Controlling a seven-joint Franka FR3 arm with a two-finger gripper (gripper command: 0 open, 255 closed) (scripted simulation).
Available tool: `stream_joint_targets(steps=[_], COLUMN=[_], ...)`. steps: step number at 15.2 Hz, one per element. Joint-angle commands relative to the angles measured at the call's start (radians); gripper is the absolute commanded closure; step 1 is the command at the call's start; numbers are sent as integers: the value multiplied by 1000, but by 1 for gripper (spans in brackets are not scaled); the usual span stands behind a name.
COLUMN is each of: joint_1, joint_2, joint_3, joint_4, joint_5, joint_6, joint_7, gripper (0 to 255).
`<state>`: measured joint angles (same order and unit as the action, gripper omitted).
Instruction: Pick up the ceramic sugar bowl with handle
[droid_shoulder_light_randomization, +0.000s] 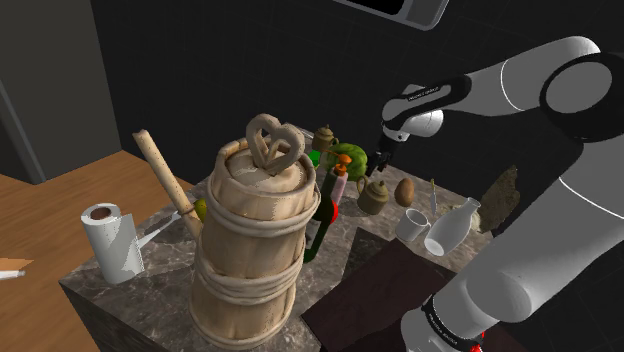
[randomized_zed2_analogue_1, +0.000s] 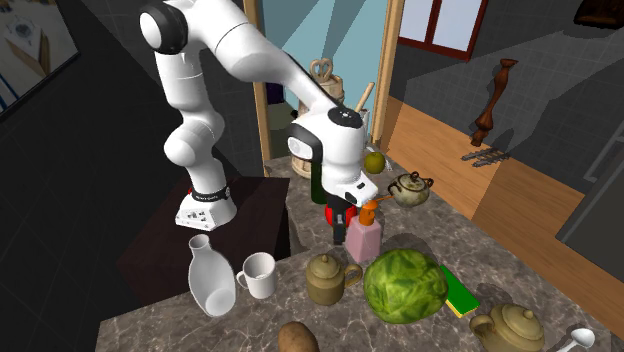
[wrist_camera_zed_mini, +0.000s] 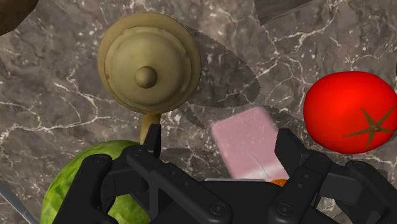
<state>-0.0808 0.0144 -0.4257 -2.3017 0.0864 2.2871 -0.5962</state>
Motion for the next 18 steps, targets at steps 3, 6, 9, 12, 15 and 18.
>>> stream_joint_targets(steps=[3,6,9,12,15,18], joint_1=[-29,-63,-71,-79,-83,-83], joint_2=[178,281,311,341,358,358], joint_3=[-5,8,19,30,36,36], joint_4=[120,200,194,191,190,190], joint_5=[99,153,174,196,207,207], joint_6=[48,65,97,128,145,144], joint_7=[-116,-179,-194,-210,-218,-218], gripper=[0,0,0,0,0,255])
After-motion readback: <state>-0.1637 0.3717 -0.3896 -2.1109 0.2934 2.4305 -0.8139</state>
